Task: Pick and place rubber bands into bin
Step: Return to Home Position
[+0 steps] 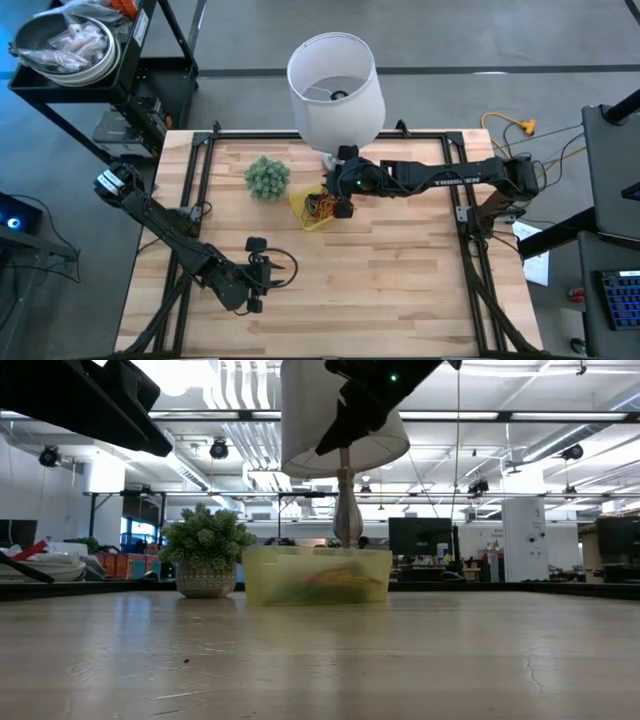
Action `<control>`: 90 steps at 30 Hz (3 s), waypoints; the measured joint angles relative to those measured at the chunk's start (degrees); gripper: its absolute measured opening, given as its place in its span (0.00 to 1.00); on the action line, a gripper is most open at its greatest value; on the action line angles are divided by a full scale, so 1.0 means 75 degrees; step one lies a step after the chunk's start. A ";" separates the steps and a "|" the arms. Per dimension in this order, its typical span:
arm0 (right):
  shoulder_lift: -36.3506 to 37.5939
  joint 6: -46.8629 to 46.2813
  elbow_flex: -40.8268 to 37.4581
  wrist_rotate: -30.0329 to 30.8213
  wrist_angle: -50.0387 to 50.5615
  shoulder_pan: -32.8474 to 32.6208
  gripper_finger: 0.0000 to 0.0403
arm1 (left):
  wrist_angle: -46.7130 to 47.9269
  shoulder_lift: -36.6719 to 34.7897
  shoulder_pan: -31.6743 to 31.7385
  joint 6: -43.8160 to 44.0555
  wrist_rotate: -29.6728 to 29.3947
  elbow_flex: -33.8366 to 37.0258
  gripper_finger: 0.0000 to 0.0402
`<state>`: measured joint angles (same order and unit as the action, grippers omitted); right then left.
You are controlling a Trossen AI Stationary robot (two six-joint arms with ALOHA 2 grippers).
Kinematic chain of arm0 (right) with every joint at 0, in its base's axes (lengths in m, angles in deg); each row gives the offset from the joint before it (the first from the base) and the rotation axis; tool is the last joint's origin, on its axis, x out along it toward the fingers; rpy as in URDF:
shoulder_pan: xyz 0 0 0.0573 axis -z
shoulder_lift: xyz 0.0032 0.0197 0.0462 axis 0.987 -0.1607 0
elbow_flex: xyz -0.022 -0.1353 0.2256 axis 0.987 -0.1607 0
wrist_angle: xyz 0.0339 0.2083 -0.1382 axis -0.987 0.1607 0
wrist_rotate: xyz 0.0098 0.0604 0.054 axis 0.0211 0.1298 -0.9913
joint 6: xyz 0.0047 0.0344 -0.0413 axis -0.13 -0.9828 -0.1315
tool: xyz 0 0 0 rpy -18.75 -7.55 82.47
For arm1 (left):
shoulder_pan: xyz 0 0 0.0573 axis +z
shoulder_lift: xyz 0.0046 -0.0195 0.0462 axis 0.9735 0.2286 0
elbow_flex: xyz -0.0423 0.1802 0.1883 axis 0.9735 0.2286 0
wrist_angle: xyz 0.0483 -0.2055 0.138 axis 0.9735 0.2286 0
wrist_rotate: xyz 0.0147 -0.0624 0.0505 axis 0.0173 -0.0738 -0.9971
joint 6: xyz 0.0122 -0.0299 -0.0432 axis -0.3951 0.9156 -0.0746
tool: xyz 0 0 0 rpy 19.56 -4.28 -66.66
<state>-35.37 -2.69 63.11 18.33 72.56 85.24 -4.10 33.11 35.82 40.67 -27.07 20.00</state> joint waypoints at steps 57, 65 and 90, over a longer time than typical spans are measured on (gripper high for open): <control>0.5919 -0.4760 -0.5663 0.1608 0.0205 -0.3336 0.21 | -0.1888 -0.0003 0.0162 0.0041 -0.0144 -0.0015 0.33; 0.6972 -0.3505 -0.6980 0.1587 -0.1811 -0.3384 0.18 | -0.1952 -0.0007 0.0609 -0.1121 -0.1396 0.0086 0.33; 0.9284 -0.1086 -0.8040 -0.1620 -0.2720 -0.2392 0.17 | -0.6596 -0.3068 0.2196 -0.4598 0.0997 0.3614 0.33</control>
<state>34.26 -10.83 2.81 6.19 52.15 67.30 -53.56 10.10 52.30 6.18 -19.59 47.11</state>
